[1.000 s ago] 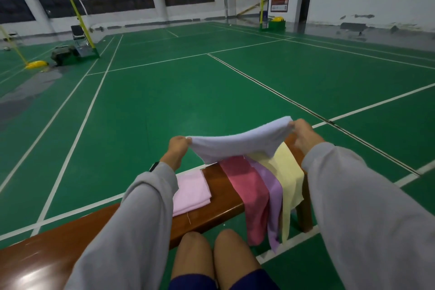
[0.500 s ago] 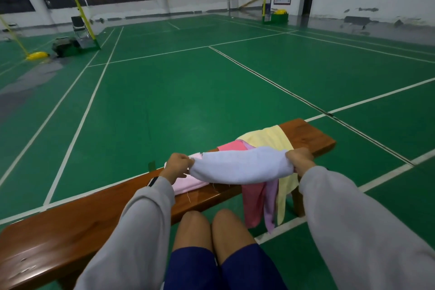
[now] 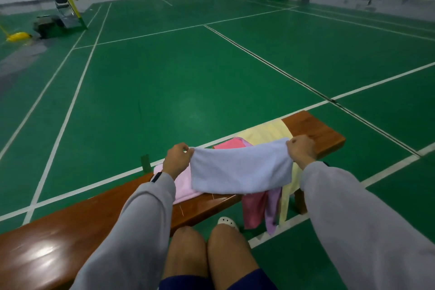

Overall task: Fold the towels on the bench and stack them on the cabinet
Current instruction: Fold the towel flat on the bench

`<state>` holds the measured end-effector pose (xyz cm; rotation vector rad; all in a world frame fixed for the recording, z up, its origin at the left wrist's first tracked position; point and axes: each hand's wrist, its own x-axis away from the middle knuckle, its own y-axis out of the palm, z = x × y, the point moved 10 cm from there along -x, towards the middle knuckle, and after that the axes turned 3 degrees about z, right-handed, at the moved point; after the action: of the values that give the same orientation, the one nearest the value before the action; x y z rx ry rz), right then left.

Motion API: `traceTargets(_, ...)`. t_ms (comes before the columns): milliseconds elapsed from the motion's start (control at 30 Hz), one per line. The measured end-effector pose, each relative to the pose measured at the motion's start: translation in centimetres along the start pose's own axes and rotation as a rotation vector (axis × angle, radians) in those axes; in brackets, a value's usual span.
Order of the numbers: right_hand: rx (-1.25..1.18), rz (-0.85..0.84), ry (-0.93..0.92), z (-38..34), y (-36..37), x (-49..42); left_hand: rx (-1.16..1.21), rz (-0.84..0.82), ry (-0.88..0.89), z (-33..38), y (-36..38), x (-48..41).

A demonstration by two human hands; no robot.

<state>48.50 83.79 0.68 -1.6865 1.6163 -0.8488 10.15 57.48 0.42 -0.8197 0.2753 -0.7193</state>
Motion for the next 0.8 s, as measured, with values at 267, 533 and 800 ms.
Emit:
traceTargets(267, 0.146, -0.017, -0.019, 0.9, 2.9, -3.2, -0.027, 0.030, -0.013, 0.7, 3.5, -3.8)
traceTargets(533, 0.198, -0.068, -0.144, -1.6, 6.2, -2.9, -0.337, -0.208, 0.007, -1.2, 9.6, -4.8)
traceTargets(800, 0.091, -0.409, -0.379, -8.5, 13.7, 3.1, -0.477, -0.258, 0.097, -0.8, 11.3, -4.5)
